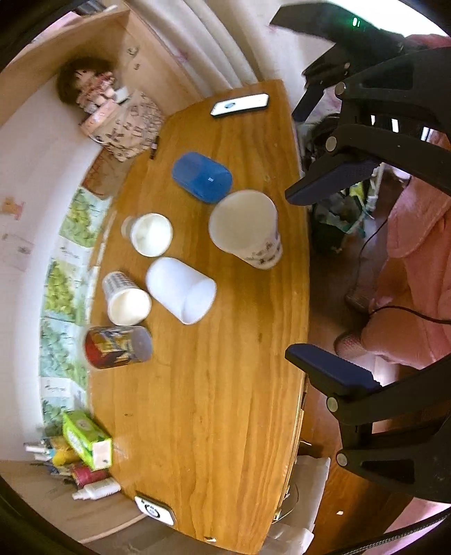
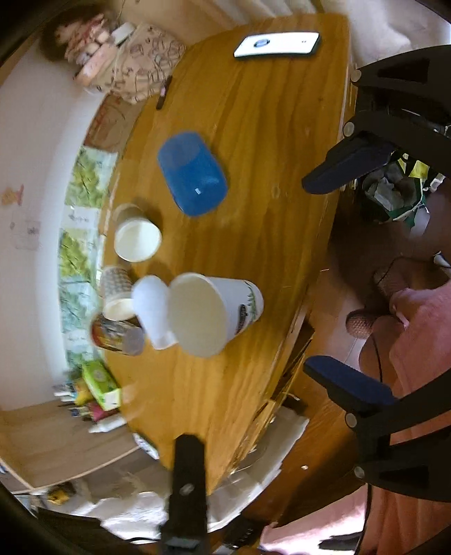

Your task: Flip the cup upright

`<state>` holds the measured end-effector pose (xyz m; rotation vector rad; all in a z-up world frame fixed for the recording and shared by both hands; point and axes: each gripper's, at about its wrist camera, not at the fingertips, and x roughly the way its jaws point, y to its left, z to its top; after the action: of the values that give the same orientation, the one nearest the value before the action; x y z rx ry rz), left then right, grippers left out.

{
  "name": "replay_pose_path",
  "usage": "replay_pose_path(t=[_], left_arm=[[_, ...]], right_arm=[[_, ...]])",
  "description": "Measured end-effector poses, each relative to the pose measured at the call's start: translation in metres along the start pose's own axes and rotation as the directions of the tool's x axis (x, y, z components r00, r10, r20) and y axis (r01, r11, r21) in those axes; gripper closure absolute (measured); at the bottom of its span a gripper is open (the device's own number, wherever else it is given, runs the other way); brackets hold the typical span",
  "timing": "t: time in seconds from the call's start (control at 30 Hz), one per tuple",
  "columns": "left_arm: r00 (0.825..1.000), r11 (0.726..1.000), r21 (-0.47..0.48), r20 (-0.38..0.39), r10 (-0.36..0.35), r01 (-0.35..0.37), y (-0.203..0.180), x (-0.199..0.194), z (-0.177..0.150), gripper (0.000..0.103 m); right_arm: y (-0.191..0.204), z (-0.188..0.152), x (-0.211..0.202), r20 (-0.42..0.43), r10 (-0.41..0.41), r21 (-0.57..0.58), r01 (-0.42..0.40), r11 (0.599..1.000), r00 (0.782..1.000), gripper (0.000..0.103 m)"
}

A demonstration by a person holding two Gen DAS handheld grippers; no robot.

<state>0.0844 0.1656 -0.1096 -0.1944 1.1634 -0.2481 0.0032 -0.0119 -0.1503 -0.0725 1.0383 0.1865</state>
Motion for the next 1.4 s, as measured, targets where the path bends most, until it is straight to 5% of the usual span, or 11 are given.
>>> replay_pose_path(t=[0.27, 0.43, 0.57, 0.87, 1.4], left_arm=[[0.980, 1.000, 0.025, 0.198, 0.007, -0.012, -0.026, -0.052, 0.003, 0.015], [0.944, 0.994, 0.045, 0.320, 0.079, -0.099, -0.038, -0.079, -0.007, 0.015], [0.907, 0.987, 0.044, 0.401, 0.126, -0.156, -0.044, -0.092, -0.016, 0.001], [0.856, 0.977, 0.042, 0.491, 0.162, -0.209, -0.052, -0.103, -0.027, 0.001], [0.769, 0.950, 0.003, 0.588, 0.251, -0.313, -0.061, -0.119, -0.038, 0.001]], right_arm=[[-0.008, 0.025, -0.072, 0.076, -0.022, 0.076, 0.017, 0.997, 0.997, 0.001], [-0.007, 0.026, -0.100, 0.129, -0.007, 0.126, -0.010, 0.992, 0.992, 0.000], [-0.006, 0.023, -0.115, 0.210, -0.022, 0.170, -0.014, 0.985, 0.978, 0.000], [-0.019, 0.015, -0.131, 0.352, -0.082, 0.250, -0.009, 0.968, 0.932, 0.000], [-0.010, 0.016, -0.131, 0.379, -0.063, 0.203, -0.017, 0.979, 0.923, 0.000]])
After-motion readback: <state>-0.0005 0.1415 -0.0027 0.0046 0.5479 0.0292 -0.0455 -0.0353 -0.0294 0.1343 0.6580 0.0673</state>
